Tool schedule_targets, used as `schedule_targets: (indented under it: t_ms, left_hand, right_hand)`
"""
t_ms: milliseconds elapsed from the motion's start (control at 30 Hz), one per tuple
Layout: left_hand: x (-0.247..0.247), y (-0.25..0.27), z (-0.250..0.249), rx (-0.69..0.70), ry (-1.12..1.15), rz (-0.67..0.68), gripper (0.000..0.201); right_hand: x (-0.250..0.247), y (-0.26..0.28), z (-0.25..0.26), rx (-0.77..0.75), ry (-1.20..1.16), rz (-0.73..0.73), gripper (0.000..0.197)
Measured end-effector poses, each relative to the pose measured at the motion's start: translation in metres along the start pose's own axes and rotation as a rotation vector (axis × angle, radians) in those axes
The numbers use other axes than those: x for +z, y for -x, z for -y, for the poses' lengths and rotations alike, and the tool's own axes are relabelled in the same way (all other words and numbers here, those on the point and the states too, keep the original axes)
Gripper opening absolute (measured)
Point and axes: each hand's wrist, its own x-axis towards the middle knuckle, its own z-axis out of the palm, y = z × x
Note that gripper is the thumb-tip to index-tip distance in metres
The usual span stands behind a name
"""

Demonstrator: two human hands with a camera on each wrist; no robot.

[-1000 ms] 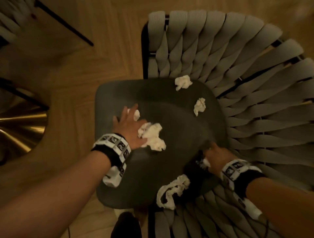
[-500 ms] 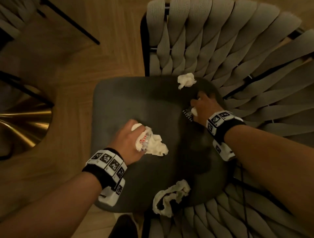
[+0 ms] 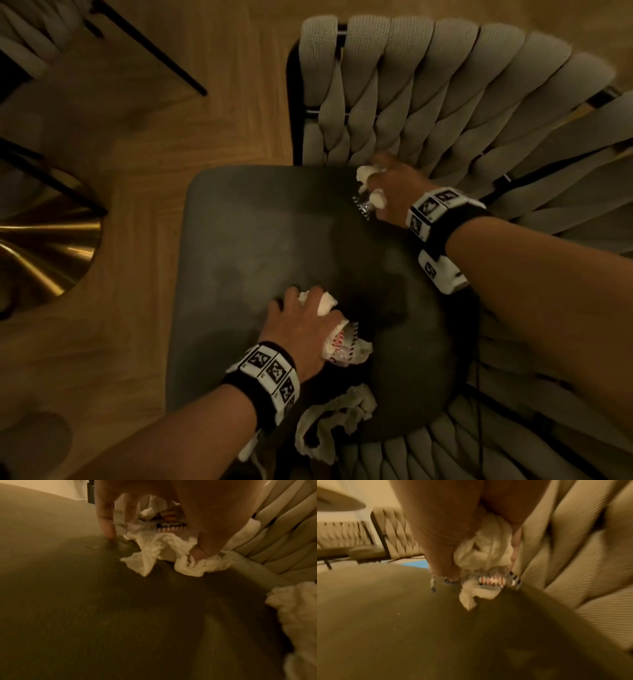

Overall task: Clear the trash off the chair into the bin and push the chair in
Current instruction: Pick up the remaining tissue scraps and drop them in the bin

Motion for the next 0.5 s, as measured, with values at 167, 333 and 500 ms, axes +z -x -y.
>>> schedule_targets:
  t_ms: [167,333,500]
  left_hand:
    - [0.005,-0.004,0.009,0.110,0.194,-0.032,0.060]
    - [-0.008,0.023,0.019,0.297,0.269,-0.040,0.055]
    - [-0.015,0.052,0.002,0.449,0.130,0.201,0.070]
  right_hand:
    - [0.016,-0.020,0.016,-0.021,0.063,0.054,0.035]
    - [0.009,-0.003,0.022,0.019,0.081,0.047,0.036]
    - [0.011,0.042,0.021,0.072,-0.059,0.105,0.045]
